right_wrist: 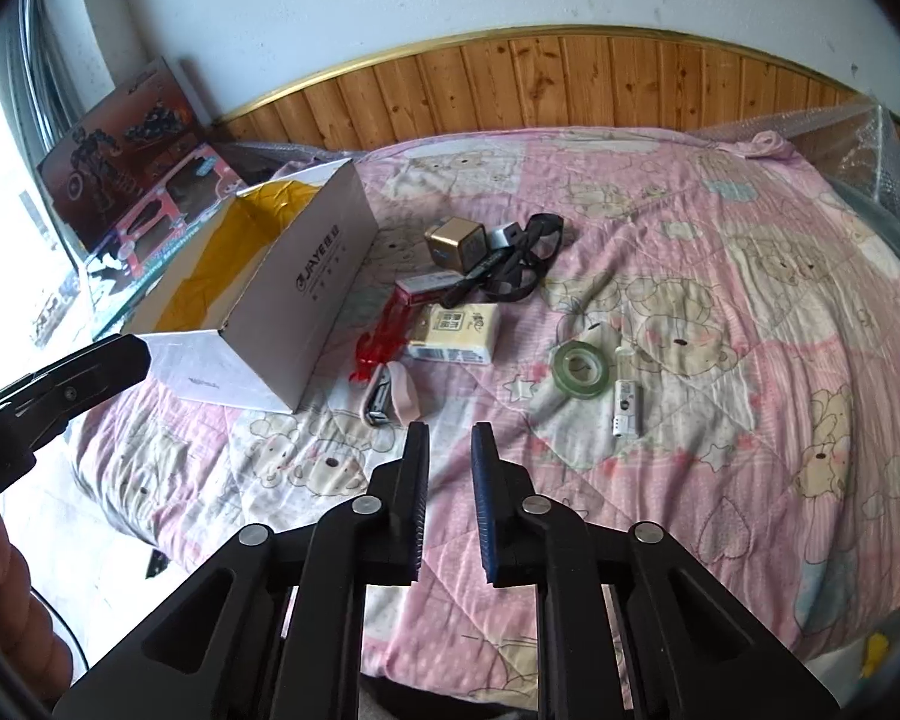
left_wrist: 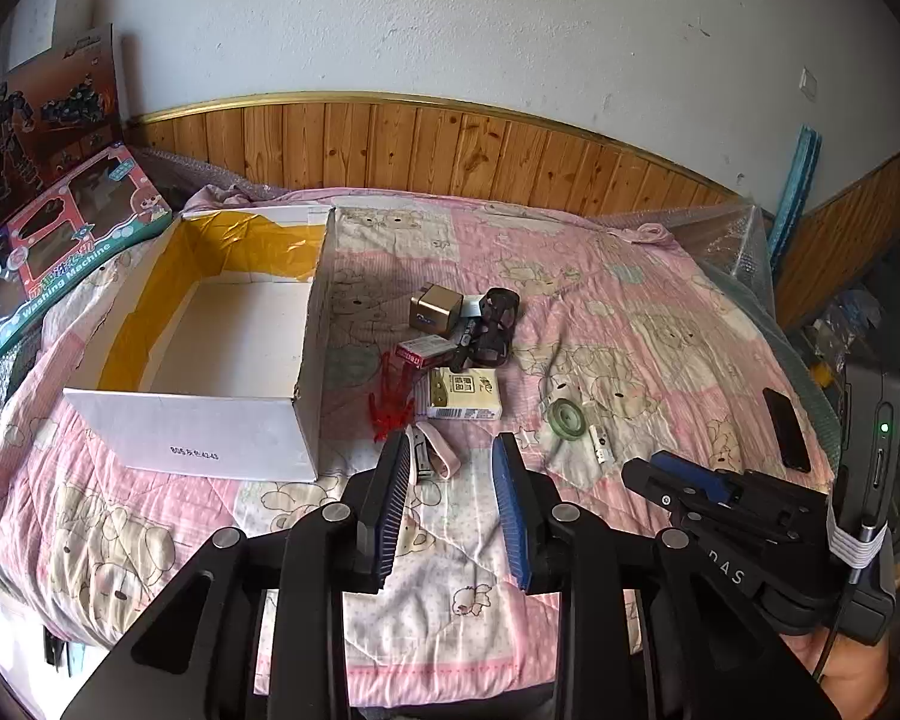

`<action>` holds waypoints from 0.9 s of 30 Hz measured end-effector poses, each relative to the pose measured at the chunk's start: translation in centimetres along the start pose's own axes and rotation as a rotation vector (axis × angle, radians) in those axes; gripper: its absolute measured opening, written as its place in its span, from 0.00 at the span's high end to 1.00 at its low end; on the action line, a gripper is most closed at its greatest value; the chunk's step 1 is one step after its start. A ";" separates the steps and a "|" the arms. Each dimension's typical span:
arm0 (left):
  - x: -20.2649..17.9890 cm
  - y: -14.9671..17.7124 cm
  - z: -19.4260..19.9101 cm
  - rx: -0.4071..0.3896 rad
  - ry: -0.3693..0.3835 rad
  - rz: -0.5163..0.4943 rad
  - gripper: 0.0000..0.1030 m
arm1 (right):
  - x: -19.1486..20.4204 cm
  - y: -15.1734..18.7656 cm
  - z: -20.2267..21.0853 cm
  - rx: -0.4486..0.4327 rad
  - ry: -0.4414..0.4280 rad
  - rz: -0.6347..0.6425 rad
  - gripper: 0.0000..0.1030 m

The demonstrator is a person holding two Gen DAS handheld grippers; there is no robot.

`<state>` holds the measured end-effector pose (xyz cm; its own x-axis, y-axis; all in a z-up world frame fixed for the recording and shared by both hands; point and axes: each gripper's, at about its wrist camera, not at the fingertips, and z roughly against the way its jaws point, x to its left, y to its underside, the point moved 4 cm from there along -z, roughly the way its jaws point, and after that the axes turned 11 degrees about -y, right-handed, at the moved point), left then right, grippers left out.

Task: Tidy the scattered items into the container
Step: 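Reach the left tool toward the pink stapler beside the red toy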

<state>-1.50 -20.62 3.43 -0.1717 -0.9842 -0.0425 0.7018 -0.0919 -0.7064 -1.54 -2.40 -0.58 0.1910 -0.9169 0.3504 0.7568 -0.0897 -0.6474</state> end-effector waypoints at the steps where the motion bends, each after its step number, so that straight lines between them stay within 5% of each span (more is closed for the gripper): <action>1: 0.0 0.0 0.0 -0.001 -0.001 0.000 0.76 | 0.3 0.0 -0.1 0.000 -0.013 0.002 0.89; 13: -1.1 -0.1 0.0 -0.033 -0.010 -0.049 0.94 | -0.3 0.3 -0.3 -0.003 0.019 -0.029 0.94; 27: -3.6 -0.7 -0.5 -0.031 0.000 -0.091 0.94 | -0.8 0.5 2.0 -0.064 0.045 -0.041 0.91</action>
<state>-1.71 -16.97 3.74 -0.2341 -0.9719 0.0227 0.6616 -0.1763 -0.7288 -0.12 -0.97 0.17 0.1311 -0.9284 0.3476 0.7218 -0.1510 -0.6754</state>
